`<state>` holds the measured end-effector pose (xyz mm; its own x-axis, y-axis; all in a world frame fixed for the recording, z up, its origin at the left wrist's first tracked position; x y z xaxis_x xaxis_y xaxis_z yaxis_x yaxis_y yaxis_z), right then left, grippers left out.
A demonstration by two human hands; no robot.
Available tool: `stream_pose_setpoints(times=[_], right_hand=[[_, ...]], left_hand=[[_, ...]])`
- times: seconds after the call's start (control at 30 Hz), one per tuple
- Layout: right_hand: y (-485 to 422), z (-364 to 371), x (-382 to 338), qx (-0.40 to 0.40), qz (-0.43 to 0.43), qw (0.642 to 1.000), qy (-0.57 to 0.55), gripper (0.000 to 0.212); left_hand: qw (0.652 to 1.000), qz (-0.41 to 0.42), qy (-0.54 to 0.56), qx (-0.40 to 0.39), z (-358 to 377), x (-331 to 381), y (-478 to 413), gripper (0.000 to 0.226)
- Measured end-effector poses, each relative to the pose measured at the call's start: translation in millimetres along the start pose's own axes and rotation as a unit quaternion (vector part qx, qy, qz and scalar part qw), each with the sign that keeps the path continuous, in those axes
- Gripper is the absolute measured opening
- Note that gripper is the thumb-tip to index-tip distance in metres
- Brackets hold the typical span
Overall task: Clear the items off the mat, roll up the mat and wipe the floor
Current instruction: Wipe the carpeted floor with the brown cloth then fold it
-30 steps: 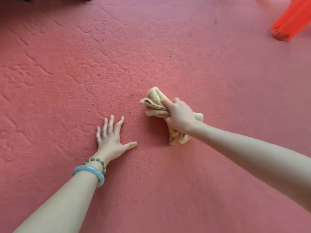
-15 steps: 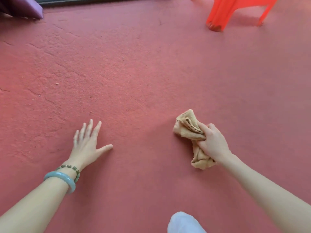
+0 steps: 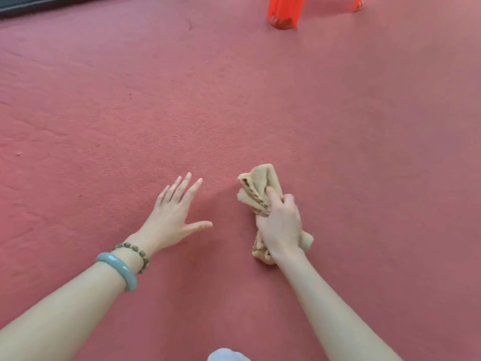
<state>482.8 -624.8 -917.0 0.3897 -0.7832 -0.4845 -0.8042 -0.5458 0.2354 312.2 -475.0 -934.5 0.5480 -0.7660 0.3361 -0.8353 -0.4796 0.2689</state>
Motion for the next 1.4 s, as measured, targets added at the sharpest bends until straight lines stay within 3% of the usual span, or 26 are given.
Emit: stream_pose_setpoints(times=[0.13,0.2,0.27,0.53,0.73,0.83,1.0,1.13,1.27,1.4], right_hand=[[30.3,37.2,-63.2,-0.140,-0.110,0.984,0.003,0.053],[25.1,31.8,-62.8,-0.154,-0.147,0.977,0.003,0.051],[-0.7,13.4,-33.6,-0.132,-0.129,0.983,-0.009,0.051],[-94.7,-126.5,165.1,0.023,0.116,0.993,-0.021,0.051],[-92.1,-202.2,267.3,0.148,0.299,0.941,-0.045,0.047],[-94.9,-208.2,280.0,0.163,0.367,0.914,-0.065,0.038],[-113.8,-184.7,240.1,0.226,0.384,0.890,-0.090,0.044],[-151.3,-144.7,167.0,0.215,0.347,0.908,-0.096,0.044],[-204.6,-81.6,64.4,0.135,0.244,0.956,-0.097,0.045],[-227.4,-21.6,-51.7,-0.028,0.107,0.990,-0.090,0.053]], left_hand=[[1.000,0.000,-0.004,-0.001,-5.9,-22.1,-1.5,0.098],[0.999,-0.015,-0.038,-0.023,-12.7,-34.6,1.1,0.099],[0.996,-0.027,-0.072,-0.038,-21.5,-38.2,0.9,0.104],[0.996,-0.016,-0.079,-0.050,-68.1,26.9,-67.6,0.108],[0.990,0.036,-0.130,-0.052,-113.2,59.2,-129.3,0.109],[0.981,0.058,-0.167,-0.078,-128.1,58.5,-163.2,0.108],[0.961,0.110,-0.223,-0.119,-137.8,47.0,-230.7,0.109],[0.954,0.140,-0.227,-0.137,-131.0,42.7,-274.3,0.109],[0.962,0.131,-0.197,-0.136,-118.4,19.7,-284.8,0.109],[0.982,0.082,-0.129,-0.106,-109.5,-8.9,-288.8,0.106]])
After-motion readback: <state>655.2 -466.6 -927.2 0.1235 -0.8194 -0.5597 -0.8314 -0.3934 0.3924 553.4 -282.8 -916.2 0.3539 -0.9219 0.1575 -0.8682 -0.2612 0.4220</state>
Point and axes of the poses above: each hand's wrist, its own y-axis away from the middle knuckle, its own z-axis out of the palm, x = y × z, the point moved 5 cm from there along -y, towards the middle knuckle, and after that the axes turned 6 degrees about z, right-handed, at the moved point
